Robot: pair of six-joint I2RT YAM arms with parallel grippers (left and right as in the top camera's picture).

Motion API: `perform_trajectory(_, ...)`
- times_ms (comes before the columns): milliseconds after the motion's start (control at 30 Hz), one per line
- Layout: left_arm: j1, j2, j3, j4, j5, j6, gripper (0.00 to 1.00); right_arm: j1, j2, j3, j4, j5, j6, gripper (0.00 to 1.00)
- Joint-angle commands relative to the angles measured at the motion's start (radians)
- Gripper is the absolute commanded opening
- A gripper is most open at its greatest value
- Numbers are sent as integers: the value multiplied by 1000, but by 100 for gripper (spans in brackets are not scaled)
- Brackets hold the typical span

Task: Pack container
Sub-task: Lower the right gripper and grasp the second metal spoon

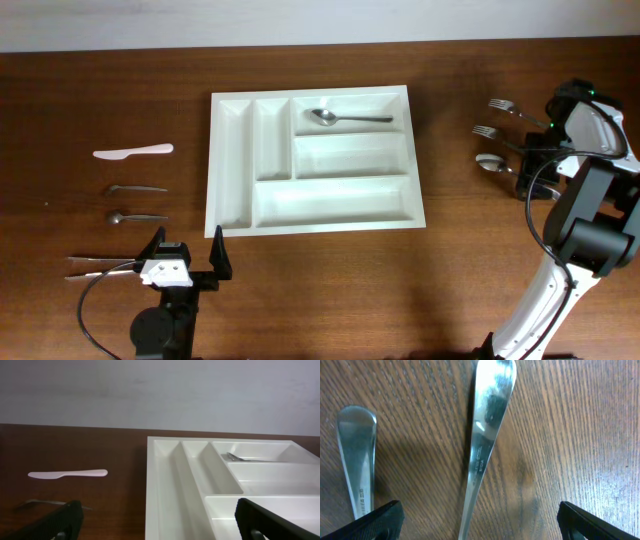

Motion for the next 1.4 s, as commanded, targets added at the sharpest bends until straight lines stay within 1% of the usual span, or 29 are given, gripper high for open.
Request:
perform_trajectory(0,1,-9,-6,0,0,16,99,24,24,-10,4,24,-8,99)
perform_trajectory(1033,1,-9,-6,0,0,16,99,38,56,-10,26,11,-5,100)
perform_trajectory(1233,1,-9,-6,0,0,16,99,38,56,-10,26,-8,-5,82)
perform_trajectory(1267,1,-9,-6,0,0,16,99,38,56,-10,26,-13,-5,75)
perform_trajectory(1300,1,-9,-6,0,0,16,99,38,56,-10,26,-16,-5,65)
perform_trajectory(1367,1,-9,-6,0,0,16,99,38,56,-10,26,-17,-5,60)
